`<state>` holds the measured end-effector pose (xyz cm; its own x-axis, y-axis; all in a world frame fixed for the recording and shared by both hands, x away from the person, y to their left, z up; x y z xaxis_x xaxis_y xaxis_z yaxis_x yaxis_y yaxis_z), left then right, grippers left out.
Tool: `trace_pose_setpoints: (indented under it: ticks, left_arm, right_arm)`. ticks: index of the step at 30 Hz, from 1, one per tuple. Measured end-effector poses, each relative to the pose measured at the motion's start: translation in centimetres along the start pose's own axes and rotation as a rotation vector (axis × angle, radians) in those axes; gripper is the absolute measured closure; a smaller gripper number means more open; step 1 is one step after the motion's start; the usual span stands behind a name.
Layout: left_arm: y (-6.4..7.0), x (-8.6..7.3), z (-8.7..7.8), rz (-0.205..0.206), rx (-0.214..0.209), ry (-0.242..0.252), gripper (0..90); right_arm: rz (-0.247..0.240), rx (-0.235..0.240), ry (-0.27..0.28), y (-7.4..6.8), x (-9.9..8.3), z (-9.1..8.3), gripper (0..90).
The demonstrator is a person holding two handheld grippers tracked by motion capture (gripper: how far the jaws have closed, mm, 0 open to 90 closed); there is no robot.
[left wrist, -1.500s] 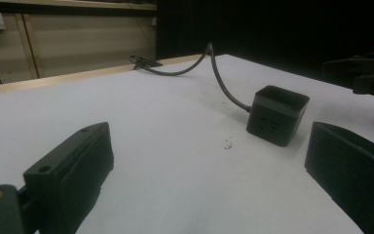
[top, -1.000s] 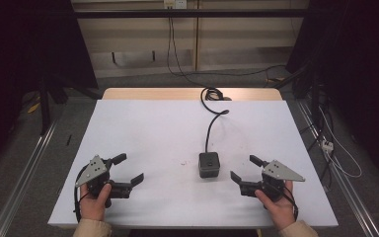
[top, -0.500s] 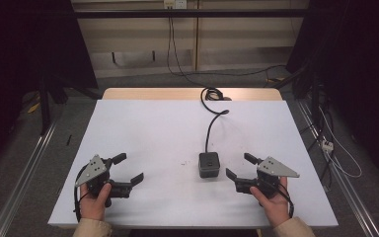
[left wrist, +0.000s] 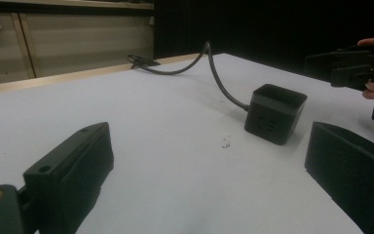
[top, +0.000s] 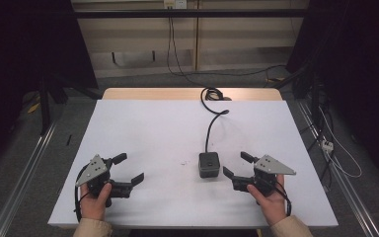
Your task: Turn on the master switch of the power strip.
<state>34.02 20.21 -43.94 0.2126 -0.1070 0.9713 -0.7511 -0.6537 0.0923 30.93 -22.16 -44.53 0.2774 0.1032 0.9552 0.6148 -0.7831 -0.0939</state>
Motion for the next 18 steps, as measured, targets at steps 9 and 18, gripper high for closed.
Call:
trace_pose_setpoints:
  ticks: [9, 18]
  left_arm:
    - [0.03, -0.04, 0.1, 0.0, -0.001, -0.001, 3.4]
    - [0.07, -0.06, 0.13, -0.008, -0.001, 0.001, 3.4]
  right_arm:
    - [-0.005, 0.011, -0.003, -0.24, 0.17, 0.4, 19.7]
    - [-0.008, 0.023, -0.002, -0.51, 0.34, 0.82, 26.1]
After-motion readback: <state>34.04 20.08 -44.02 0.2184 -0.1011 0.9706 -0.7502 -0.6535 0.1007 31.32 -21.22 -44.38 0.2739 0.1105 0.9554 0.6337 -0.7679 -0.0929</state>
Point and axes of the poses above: each handheld gripper's, and its own axes: z roughly forward along the jaws, x roughly out of its top, y roughly to its right, the point moved 2 cm from there along z, roughly forward along the jaws, and after that the axes turned 4 degrees about x, right-handed, at the moved point
